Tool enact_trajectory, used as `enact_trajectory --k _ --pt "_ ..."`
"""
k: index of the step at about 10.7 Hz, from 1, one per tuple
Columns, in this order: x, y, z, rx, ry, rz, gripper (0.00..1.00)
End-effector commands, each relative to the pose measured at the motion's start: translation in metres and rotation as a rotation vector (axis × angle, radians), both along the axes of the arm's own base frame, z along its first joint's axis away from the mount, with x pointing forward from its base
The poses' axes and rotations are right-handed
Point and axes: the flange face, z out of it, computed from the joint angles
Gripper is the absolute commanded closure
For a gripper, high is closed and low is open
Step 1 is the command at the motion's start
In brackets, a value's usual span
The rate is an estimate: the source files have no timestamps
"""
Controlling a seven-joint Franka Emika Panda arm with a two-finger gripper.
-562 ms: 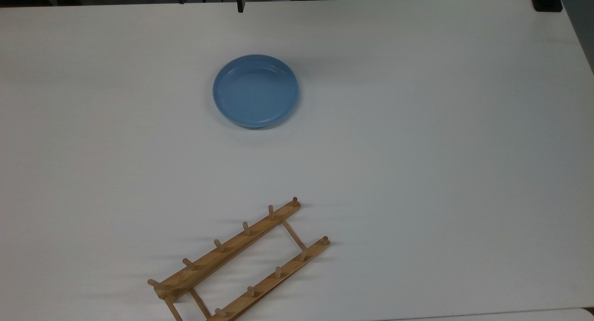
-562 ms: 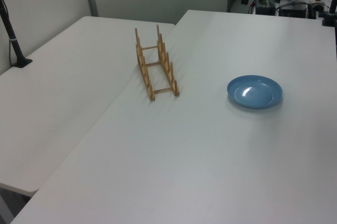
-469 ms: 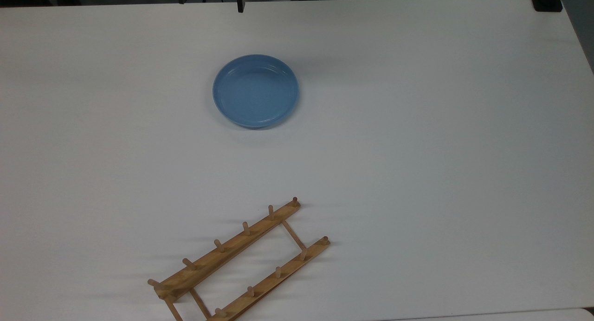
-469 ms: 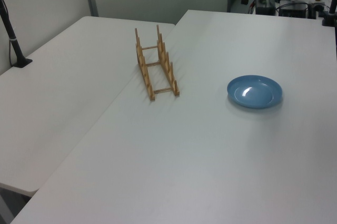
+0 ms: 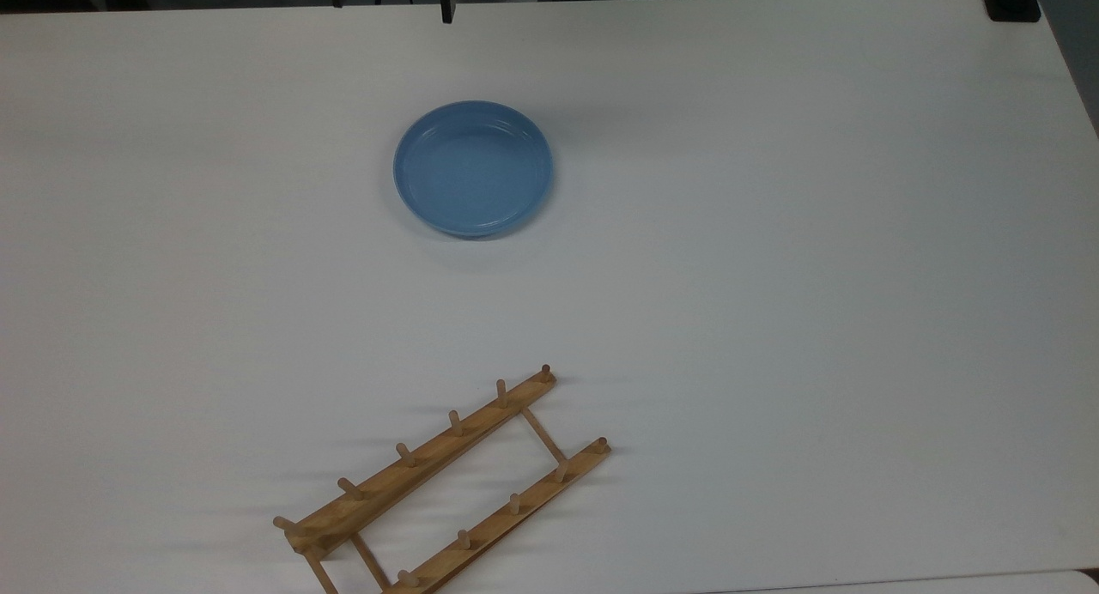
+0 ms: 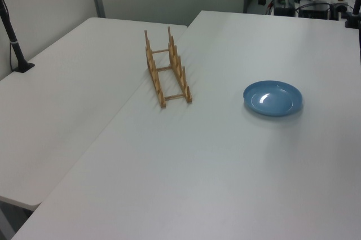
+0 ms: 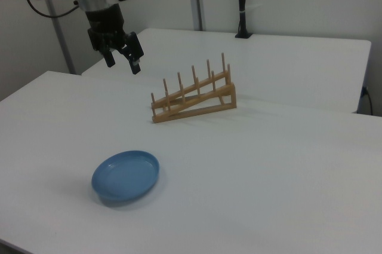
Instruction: Place plate in plate rack
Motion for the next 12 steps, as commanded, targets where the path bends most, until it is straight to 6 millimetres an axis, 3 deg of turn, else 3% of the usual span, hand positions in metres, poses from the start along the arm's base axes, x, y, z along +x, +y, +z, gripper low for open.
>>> enact_trajectory --k 1,8,12 --pt "-0.003 0.005 0.001 -0.009 -0.008 0.001 0.00" --pt "-0.003 0.004 -0.002 -0.007 0.008 0.017 0.00" --pt "-0.009 0.001 -0.012 -0.015 0.069 0.127 0.00"
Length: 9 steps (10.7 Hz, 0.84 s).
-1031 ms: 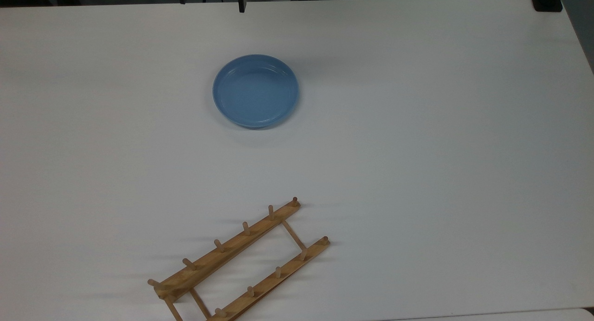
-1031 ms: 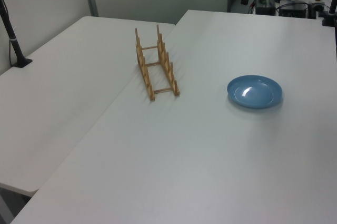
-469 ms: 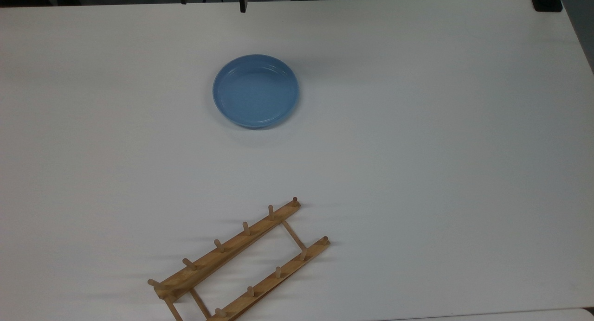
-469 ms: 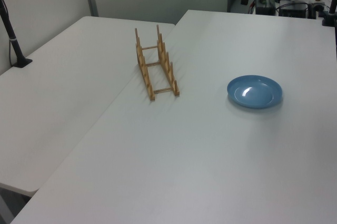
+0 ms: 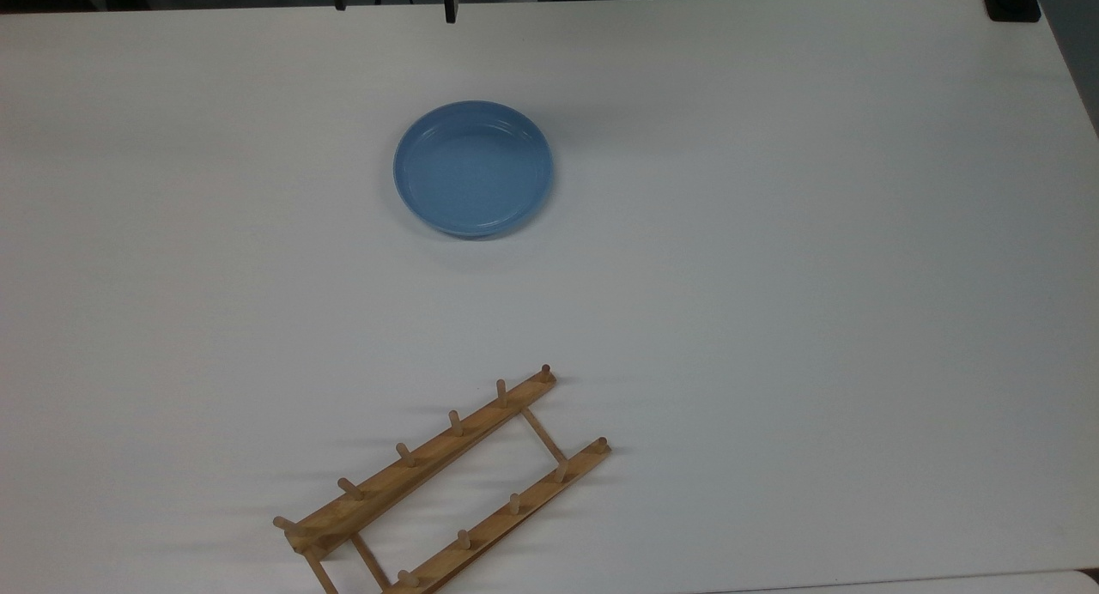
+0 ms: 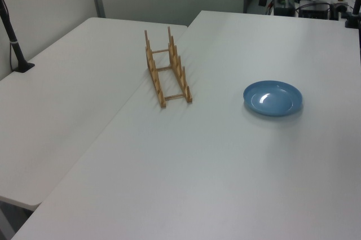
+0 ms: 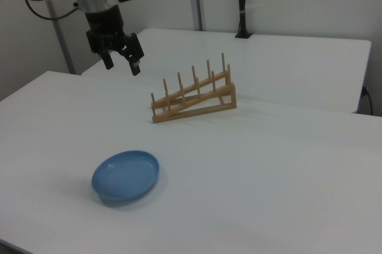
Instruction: Place plate in plate rack
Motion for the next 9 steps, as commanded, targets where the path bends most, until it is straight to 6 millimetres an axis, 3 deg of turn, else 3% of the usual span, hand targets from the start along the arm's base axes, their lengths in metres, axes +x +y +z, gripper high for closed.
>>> enact_trajectory --k 1,3,4,7,9 --pt "-0.011 -0.004 -0.013 -0.017 0.086 0.180 0.00" --pt "-0.018 -0.022 -0.029 -0.015 0.159 0.319 0.00" --pt "-0.019 -0.025 -0.052 -0.007 0.206 0.341 0.00" --pt "-0.021 -0.059 -0.104 0.000 0.215 0.289 0.00" --pt "-0.025 -0.074 -0.149 0.019 0.232 0.364 0.00"
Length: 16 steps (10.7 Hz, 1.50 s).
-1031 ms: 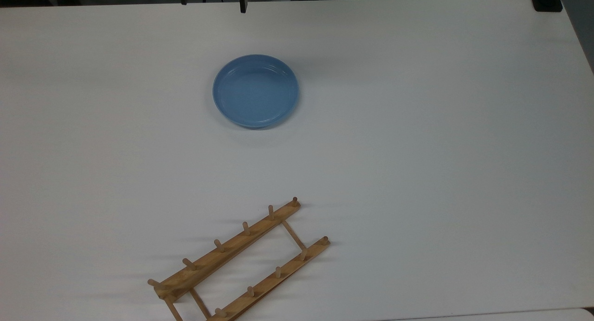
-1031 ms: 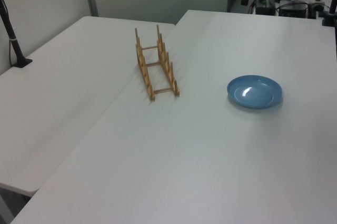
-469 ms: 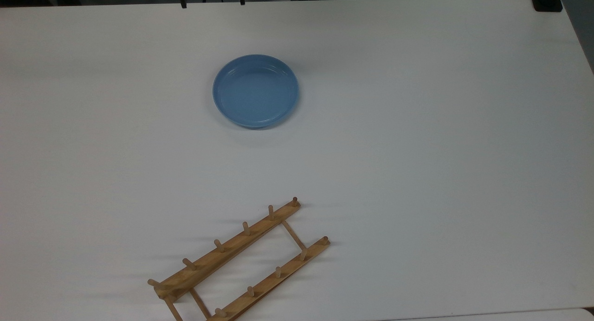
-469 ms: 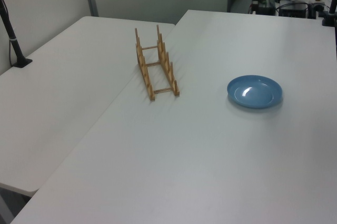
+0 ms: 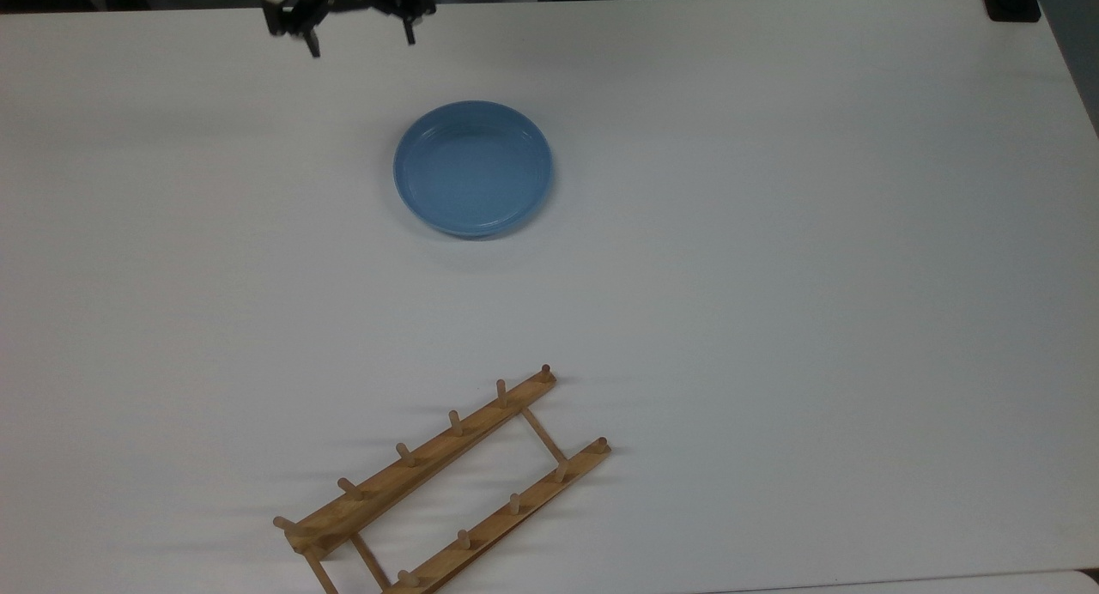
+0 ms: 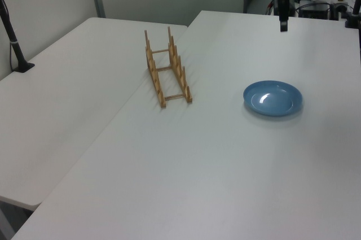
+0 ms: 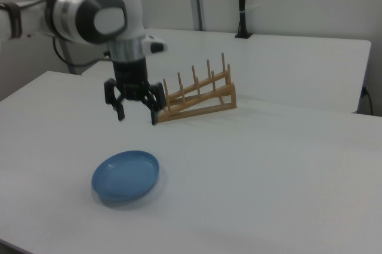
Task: Place plate in plate rack
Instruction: 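Lower the gripper to the rim of the blue plate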
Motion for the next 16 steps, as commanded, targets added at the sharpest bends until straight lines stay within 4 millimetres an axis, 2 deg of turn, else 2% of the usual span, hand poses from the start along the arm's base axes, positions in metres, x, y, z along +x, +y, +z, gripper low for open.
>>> enact_trajectory --k 1,4,9,11,14,15,16 --pt "-0.010 -0.014 -0.068 0.010 0.014 0.088 0.01" --pt "-0.004 -0.015 -0.127 0.020 0.034 0.084 0.02" --pt "0.012 -0.009 -0.179 0.035 0.042 -0.050 0.05" --pt "0.016 -0.004 -0.196 0.028 0.051 -0.095 0.13" --pt "0.022 0.003 -0.209 0.019 0.037 -0.159 0.30" --pt "0.022 0.003 -0.211 0.018 0.039 -0.170 0.42" --pt "0.023 0.003 -0.209 0.018 0.036 -0.173 0.65"
